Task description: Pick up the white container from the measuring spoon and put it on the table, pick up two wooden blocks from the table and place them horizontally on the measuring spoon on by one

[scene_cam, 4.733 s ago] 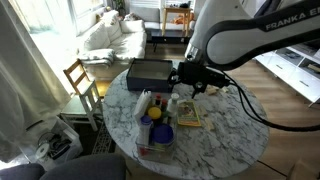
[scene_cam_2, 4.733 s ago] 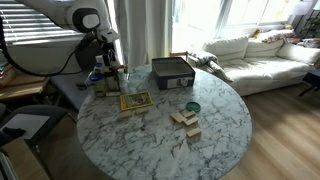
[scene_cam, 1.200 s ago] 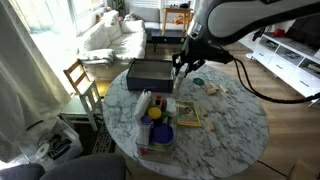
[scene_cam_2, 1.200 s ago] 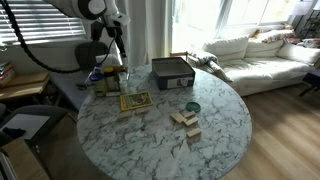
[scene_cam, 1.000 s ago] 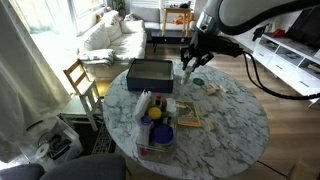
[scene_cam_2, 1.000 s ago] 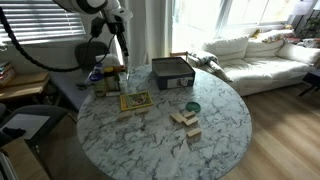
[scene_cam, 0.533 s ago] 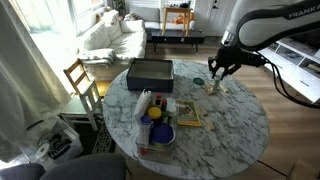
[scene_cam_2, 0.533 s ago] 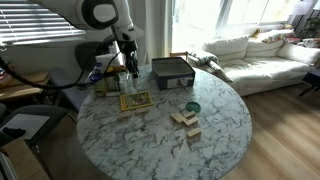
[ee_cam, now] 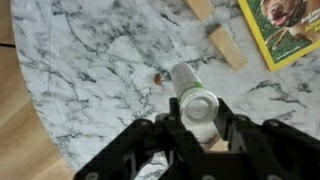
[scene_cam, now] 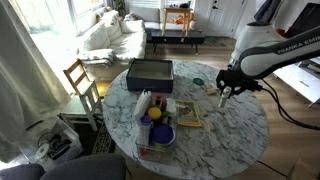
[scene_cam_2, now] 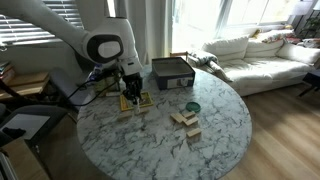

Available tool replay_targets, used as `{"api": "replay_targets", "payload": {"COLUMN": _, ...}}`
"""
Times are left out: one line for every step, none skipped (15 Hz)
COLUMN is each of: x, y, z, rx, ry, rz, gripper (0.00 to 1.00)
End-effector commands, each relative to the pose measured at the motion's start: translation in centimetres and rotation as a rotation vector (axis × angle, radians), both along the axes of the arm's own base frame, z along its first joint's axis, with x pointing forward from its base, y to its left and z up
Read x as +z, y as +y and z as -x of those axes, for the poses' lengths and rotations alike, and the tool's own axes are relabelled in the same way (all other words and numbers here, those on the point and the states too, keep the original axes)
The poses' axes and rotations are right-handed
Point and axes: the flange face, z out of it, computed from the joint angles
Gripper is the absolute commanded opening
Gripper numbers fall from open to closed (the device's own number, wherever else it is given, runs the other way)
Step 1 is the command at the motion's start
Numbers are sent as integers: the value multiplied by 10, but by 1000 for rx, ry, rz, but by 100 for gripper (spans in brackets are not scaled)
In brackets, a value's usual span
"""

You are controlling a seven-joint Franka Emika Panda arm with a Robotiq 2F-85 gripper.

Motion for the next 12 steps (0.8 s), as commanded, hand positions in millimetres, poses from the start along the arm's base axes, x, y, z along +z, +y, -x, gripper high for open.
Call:
{"api": "replay_targets", "payload": {"x": -28, "y": 2, "z": 10, "rx": -100, "ry": -42, "rz": -16, "gripper": 13}}
{"api": "replay_targets", "payload": {"x": -35, "y": 4, "z": 10, "rx": -117, "ry": -56, "rz": -15, "gripper": 13}}
{"api": "replay_targets", "payload": {"x": -43, "y": 7, "z": 11, "rx": -137, "ry": -67, "rz": -10, "gripper": 13}}
{"api": "replay_targets", "payload": {"x": -49, "y": 8, "z": 12, "rx": -158, "ry": -80, "rz": -10, "gripper": 13}}
{"api": "replay_targets", "payload": {"x": -55, "y": 10, "z": 14, "rx": -180, "ry": -92, "rz": -13, "gripper": 13}}
{"api": "replay_targets", "payload": {"x": -57, "y": 11, "z": 15, "rx": -194, "ry": -110, "rz": -14, "gripper": 22}}
{"api": "replay_targets", "payload": {"x": -59, "y": 11, "z": 16, "rx": -205, "ry": -124, "rz": -13, "gripper": 62}}
{"api": "replay_targets", "payload": {"x": -59, "y": 12, "z": 18, "rx": -210, "ry": -140, "rz": -14, "gripper": 63}}
{"api": "replay_targets", "payload": {"x": -58, "y": 13, "z": 19, "rx": -215, "ry": -151, "rz": -15, "gripper": 69}}
{"api": "replay_targets", "payload": {"x": -56, "y": 15, "z": 20, "rx": -215, "ry": -155, "rz": -15, "gripper": 77}}
{"api": "replay_targets", "payload": {"x": -55, "y": 17, "z": 21, "rx": -218, "ry": -156, "rz": -12, "gripper": 84}}
{"api": "replay_targets", "payload": {"x": -54, "y": 19, "z": 21, "rx": -224, "ry": -152, "rz": -14, "gripper": 92}}
